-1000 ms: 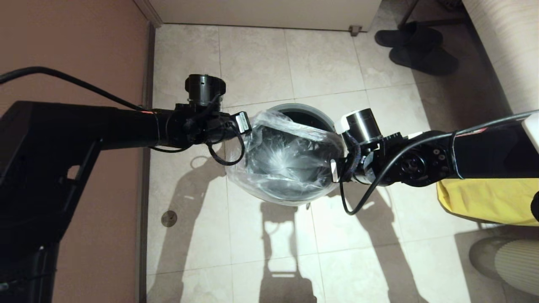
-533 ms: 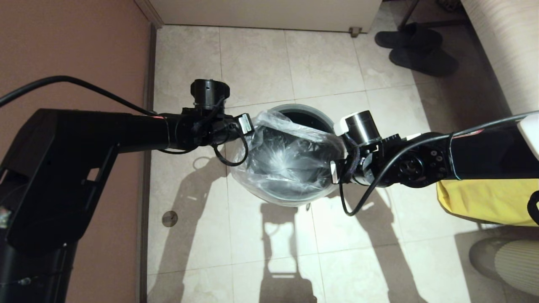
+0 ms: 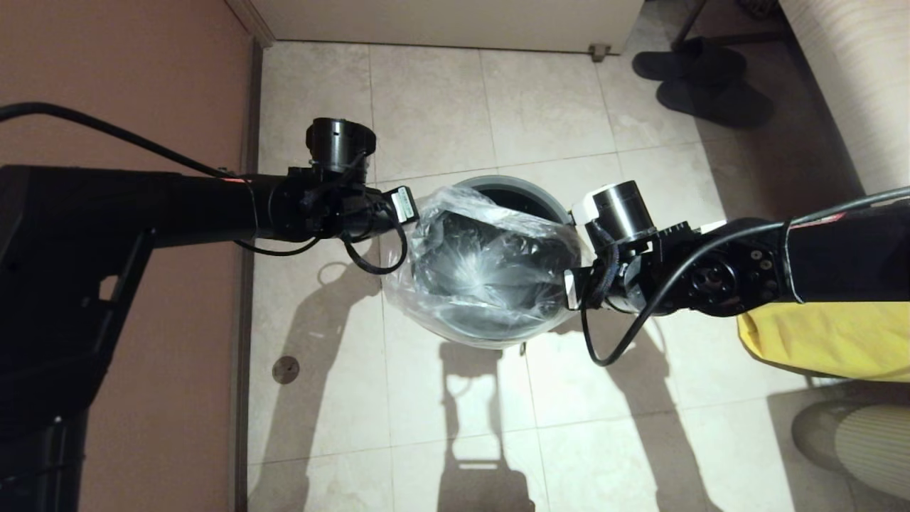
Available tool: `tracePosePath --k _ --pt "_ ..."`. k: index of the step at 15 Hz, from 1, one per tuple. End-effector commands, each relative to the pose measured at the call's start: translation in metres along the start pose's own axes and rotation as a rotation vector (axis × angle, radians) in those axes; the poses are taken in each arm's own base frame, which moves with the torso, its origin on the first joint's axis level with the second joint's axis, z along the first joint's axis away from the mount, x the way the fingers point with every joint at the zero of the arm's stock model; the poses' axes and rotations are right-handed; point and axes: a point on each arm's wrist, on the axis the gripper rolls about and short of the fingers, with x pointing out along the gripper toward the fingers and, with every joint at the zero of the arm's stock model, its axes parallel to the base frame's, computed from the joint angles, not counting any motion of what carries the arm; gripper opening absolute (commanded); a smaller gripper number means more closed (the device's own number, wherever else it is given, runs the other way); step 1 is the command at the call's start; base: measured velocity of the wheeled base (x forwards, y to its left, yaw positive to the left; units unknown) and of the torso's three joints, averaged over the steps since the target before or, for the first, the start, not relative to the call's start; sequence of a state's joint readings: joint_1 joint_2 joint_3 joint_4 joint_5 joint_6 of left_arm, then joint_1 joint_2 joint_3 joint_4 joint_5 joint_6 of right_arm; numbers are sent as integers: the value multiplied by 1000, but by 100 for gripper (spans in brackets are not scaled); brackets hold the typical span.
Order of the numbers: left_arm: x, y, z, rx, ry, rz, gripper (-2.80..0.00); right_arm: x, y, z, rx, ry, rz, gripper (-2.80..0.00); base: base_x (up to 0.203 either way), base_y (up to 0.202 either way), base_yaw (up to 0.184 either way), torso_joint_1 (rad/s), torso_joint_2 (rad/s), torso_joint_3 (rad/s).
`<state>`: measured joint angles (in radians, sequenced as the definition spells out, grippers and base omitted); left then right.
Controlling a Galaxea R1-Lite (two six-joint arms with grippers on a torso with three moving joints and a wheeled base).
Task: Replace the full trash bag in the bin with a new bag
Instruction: Put the new garbage bag on the trash can
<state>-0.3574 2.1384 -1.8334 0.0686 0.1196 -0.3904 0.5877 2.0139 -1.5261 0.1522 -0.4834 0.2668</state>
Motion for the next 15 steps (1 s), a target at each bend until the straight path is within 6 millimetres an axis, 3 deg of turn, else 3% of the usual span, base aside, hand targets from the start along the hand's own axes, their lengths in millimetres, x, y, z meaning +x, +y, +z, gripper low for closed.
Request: tracePosePath --k 1,7,10,15 --pt "-20 -3 11 -7 -30 -12 -280 -16 -5 4 6 -19 6 -280 0 0 0 0 0 0" --pt "-53 -5 15 -3 -43 11 -280 -40 -13 13 24 -49 20 -280 0 0 0 0 0 0" --pt "-62 -2 5 -4 -18 38 -280 -43 -7 14 37 -52 70 -280 0 0 0 0 0 0" --pt "-112 -6 -11 -25 42 35 -280 -42 -5 21 9 -37 120 -280 0 0 0 0 0 0"
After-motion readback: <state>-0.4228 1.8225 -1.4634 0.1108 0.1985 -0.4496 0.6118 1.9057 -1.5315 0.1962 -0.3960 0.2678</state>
